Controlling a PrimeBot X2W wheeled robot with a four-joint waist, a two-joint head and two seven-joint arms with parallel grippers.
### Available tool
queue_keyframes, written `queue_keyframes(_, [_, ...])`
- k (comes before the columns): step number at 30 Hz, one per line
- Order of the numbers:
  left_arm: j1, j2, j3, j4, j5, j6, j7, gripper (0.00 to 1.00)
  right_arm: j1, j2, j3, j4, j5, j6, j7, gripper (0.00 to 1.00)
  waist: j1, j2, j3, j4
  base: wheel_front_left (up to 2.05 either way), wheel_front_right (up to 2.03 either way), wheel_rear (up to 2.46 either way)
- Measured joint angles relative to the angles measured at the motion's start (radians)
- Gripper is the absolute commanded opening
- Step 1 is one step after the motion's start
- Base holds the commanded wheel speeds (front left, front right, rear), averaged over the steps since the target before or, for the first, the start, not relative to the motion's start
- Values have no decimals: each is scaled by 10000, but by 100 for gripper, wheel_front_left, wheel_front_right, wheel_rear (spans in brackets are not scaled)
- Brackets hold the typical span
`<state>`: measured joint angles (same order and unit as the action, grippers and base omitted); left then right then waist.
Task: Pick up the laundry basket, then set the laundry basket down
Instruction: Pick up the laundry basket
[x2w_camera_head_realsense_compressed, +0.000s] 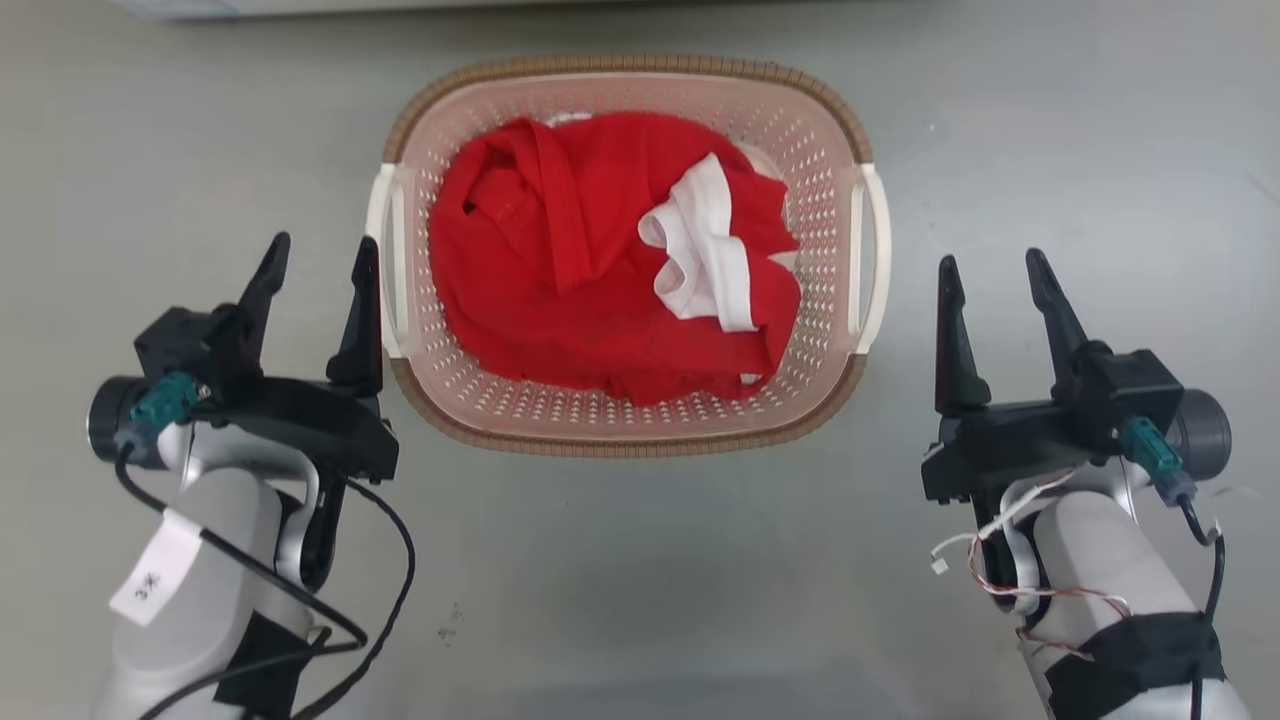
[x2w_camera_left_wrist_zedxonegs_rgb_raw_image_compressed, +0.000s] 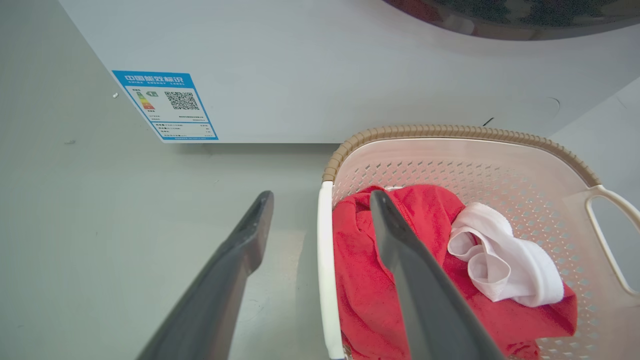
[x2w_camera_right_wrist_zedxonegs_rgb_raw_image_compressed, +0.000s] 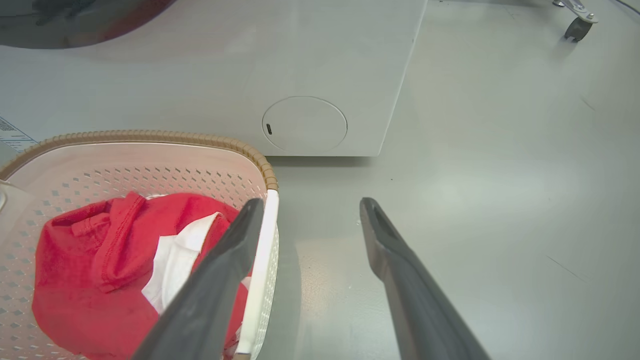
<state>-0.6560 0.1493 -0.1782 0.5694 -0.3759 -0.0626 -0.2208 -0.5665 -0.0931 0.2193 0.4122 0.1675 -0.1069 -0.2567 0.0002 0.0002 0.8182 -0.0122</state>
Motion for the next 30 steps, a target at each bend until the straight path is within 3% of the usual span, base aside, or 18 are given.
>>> queue_keyframes(12, [-1298,38,-267,1350,-63,-362,238,100,-1294,178,474,1442,-2,4,-107,100,-1,0,1354,-16,0,0,0])
queue_keyframes(30, [-3177,-190,-993,3323,-458,-621,1335,100,-3276,261,1900,3787,614,73,470,100,-2,-1,1576,128,0,0,0])
